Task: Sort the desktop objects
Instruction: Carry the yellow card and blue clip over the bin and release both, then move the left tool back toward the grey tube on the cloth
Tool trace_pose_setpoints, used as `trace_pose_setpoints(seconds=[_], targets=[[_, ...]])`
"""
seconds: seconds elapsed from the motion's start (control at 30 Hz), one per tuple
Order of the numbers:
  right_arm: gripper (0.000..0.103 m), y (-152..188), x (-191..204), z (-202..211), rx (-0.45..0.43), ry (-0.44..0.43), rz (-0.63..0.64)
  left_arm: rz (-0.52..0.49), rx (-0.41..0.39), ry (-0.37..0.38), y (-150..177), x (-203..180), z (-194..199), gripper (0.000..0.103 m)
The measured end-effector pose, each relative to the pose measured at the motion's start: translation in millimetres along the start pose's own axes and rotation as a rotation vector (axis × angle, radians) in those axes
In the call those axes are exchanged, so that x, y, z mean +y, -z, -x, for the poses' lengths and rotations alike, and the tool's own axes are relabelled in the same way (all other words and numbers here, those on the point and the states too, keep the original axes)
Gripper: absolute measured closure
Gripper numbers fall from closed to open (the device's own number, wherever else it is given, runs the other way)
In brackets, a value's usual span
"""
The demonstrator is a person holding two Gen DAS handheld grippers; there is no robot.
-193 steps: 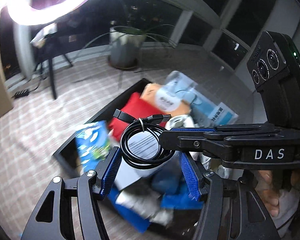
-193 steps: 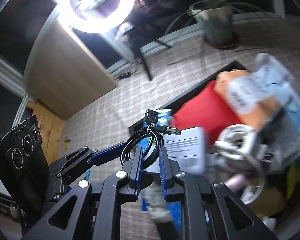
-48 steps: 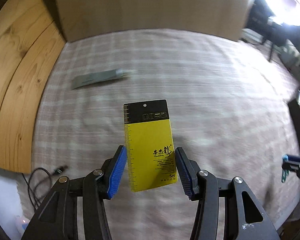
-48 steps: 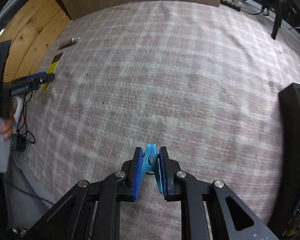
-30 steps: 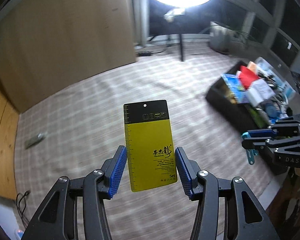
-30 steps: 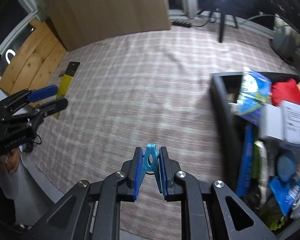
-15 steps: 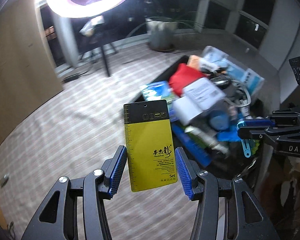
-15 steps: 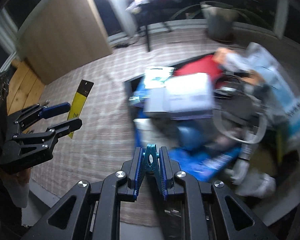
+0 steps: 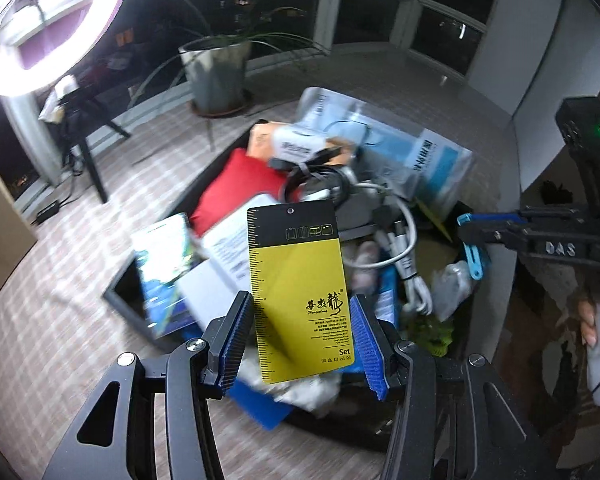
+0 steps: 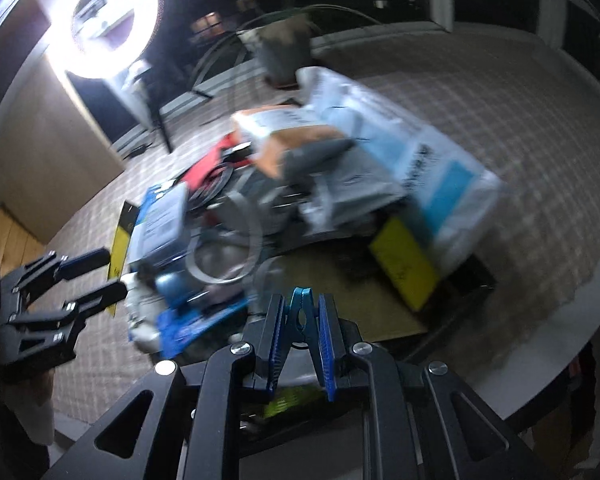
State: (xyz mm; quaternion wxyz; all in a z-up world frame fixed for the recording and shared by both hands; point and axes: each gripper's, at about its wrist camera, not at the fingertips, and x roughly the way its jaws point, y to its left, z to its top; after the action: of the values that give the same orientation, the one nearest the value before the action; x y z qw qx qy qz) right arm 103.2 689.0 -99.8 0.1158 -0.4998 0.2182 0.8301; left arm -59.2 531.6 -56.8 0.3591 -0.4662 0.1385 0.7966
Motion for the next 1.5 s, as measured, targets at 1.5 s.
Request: trace_pose_setpoints(seconds=[1.5], targets=[[0.055, -6.8, 71.1, -2.2, -0.024, -0.021, 0.049, 0.301, 0.017, -0.226, 90.2, 185.8, 63.1, 0.035]])
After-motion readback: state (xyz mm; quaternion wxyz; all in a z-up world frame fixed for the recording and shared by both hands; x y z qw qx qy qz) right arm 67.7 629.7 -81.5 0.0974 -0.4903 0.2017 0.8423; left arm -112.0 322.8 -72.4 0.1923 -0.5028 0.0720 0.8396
